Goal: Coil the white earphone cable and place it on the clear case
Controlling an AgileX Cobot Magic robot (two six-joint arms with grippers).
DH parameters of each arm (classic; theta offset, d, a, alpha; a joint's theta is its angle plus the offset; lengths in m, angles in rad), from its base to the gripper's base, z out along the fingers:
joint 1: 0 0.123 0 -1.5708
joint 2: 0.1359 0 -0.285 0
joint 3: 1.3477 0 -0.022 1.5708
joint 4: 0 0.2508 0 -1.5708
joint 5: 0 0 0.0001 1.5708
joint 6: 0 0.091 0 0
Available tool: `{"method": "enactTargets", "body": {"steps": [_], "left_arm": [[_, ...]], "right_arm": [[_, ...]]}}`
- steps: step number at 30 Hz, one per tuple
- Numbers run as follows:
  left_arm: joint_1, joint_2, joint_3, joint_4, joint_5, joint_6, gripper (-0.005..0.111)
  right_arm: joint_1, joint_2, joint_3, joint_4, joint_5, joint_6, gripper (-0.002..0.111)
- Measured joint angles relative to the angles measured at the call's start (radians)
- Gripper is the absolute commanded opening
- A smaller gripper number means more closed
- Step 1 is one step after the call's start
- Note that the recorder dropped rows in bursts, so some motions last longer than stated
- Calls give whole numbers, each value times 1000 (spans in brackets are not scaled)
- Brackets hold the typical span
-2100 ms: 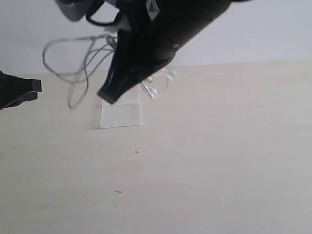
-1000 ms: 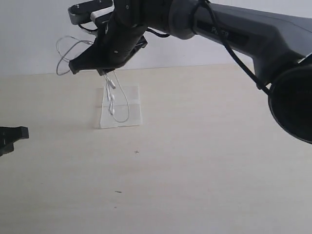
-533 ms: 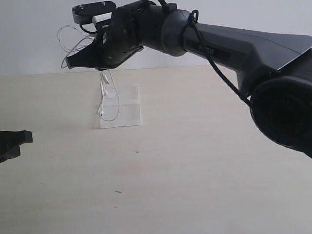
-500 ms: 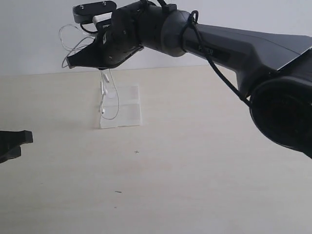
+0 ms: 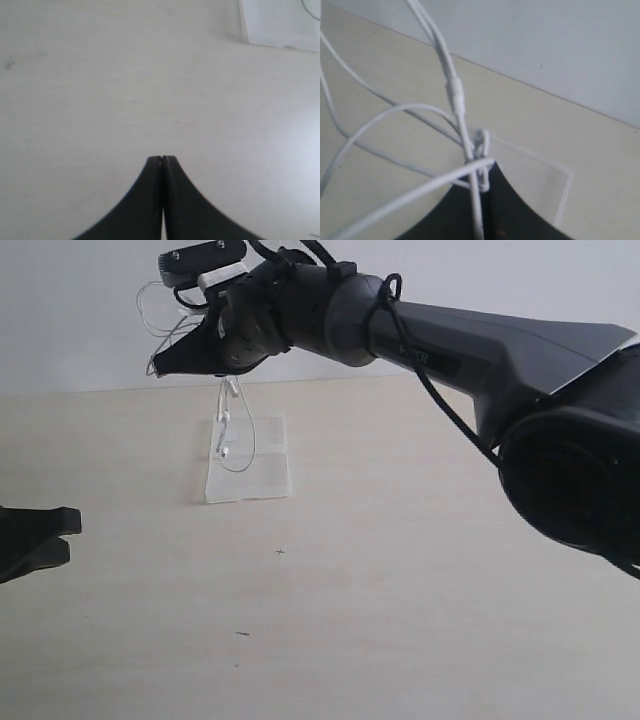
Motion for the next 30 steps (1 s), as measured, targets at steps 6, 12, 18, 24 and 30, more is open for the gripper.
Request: {"method": "enactTargets", "body": {"steps": [6,12,18,24,30], "left_arm": [[0,0,0,0,-42,0,0],[0,0,21,0,-53,0,0],[0,0,34,0,-58,0,0],[0,0,37,6,-126,0,0],[0,0,58,29,-148,0,0]], "right_arm": [[0,78,-132,-12,94,19,0],[0,128,-238,-22,200,28,0],[0,156,-253,-22,242,28,0],[0,195,-253,-9,278,30,0],[0,217,-253,1,337,36,0]]}}
